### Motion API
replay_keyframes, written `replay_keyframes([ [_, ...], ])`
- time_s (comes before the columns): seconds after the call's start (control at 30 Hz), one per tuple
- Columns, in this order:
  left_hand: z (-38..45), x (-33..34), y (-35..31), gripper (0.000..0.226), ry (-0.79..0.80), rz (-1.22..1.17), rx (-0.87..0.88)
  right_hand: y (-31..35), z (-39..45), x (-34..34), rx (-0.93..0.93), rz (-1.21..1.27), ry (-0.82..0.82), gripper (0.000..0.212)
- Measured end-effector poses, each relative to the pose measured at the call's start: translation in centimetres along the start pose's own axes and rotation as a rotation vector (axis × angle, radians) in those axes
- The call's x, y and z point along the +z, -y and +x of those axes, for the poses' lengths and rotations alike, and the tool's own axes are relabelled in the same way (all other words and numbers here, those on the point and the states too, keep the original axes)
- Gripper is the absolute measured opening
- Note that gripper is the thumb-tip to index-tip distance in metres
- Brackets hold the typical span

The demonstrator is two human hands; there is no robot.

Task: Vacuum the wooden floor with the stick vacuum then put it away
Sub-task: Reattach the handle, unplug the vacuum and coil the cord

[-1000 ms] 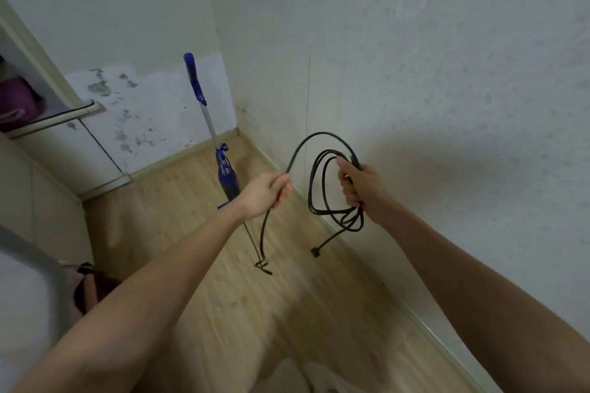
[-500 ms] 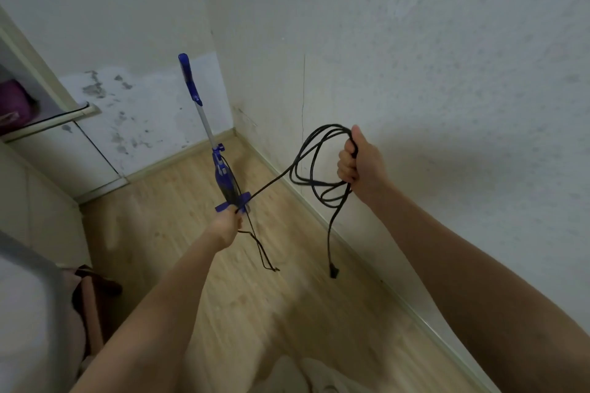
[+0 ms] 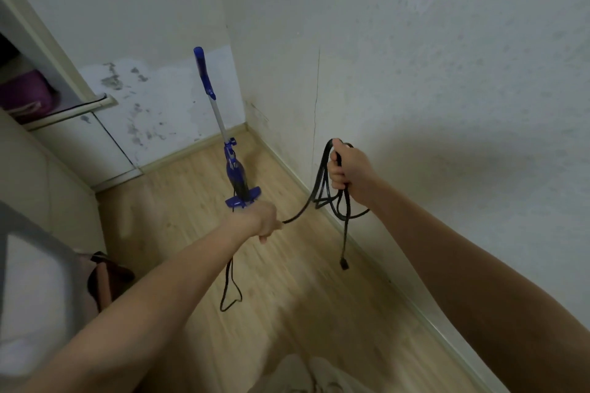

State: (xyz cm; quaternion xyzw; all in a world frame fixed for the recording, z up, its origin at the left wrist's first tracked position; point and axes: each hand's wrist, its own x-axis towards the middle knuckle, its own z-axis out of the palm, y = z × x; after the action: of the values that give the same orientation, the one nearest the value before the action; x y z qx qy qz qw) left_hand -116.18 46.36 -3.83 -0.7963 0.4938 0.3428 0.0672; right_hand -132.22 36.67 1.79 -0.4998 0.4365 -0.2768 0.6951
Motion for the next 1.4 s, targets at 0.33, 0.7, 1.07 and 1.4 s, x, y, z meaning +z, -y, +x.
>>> replay_keyframes([
  [0.33, -4.2, -7.2, -2.8, 0.014, 0.176, 0.007, 0.441, -4.1, 0.3, 3.6, 0.04, -0.415, 0.137, 0.043],
  [0.7, -1.8, -7.6, 3.8, 0.014, 0.041, -0.293, 0.665, -4.0, 0.1, 0.6, 0.246, -0.218, 0.26, 0.05],
  [1.07, -1.2, -7.6, -1.7, 0.021, 0.074, 0.027, 0.771, -2.7, 0.1, 1.8, 0.261, -0.356, 0.458, 0.046],
  [1.4, 3.2, -6.2, 6.3, 0.023, -0.216, -0.162, 0.466, -2.8, -0.4, -2.8, 0.234, -0.243, 0.336, 0.05],
])
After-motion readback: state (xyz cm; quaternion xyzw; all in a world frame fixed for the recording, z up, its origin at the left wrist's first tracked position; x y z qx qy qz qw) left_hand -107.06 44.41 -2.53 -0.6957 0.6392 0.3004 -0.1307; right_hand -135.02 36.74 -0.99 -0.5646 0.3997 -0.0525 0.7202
